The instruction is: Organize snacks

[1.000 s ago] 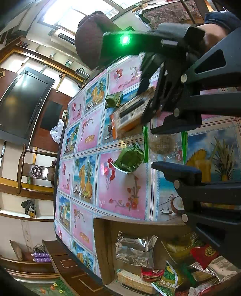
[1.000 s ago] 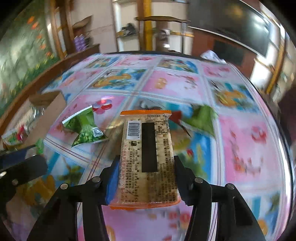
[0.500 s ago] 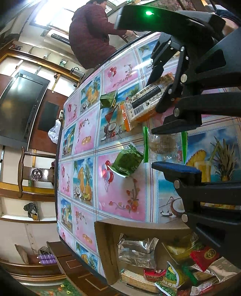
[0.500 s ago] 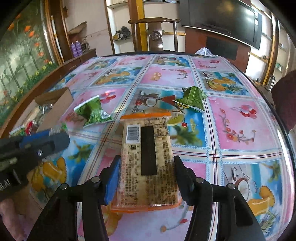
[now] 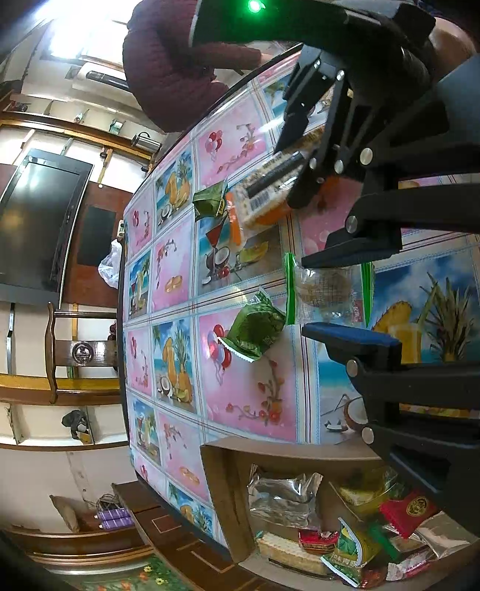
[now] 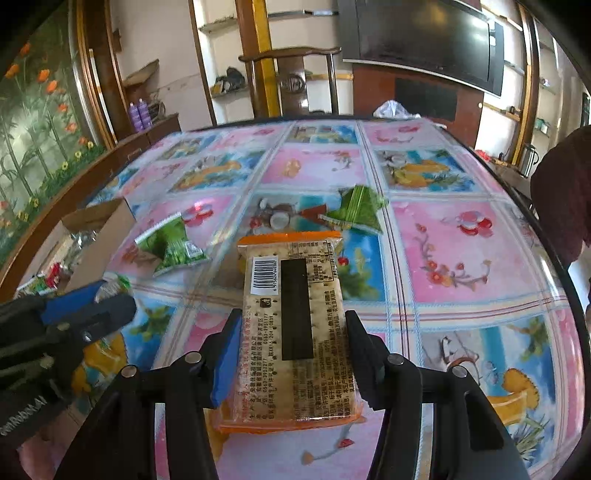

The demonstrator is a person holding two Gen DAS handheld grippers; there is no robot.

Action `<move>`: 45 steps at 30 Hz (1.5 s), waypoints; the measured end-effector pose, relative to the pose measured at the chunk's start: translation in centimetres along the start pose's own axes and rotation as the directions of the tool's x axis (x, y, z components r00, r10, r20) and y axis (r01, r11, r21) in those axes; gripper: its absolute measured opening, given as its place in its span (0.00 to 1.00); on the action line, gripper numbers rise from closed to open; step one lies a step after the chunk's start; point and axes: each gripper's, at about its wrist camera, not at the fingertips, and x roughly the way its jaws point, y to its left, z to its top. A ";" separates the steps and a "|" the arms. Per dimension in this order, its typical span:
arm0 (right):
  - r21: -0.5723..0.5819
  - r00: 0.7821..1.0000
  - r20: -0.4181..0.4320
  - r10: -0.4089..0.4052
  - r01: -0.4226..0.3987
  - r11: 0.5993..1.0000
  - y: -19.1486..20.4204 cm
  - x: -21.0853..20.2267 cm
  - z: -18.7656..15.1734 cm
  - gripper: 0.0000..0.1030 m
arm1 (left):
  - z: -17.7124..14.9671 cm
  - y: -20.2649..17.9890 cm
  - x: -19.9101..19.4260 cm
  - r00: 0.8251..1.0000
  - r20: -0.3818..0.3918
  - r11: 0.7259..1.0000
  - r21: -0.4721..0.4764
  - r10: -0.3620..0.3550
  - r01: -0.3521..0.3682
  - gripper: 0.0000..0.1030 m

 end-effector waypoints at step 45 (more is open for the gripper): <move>0.106 0.991 0.100 0.090 -0.101 0.989 1.1 -2.5 -0.2 0.56 | 0.1 0.3 -2.2 0.999 0.051 1.000 -0.010 -0.019 0.019 0.28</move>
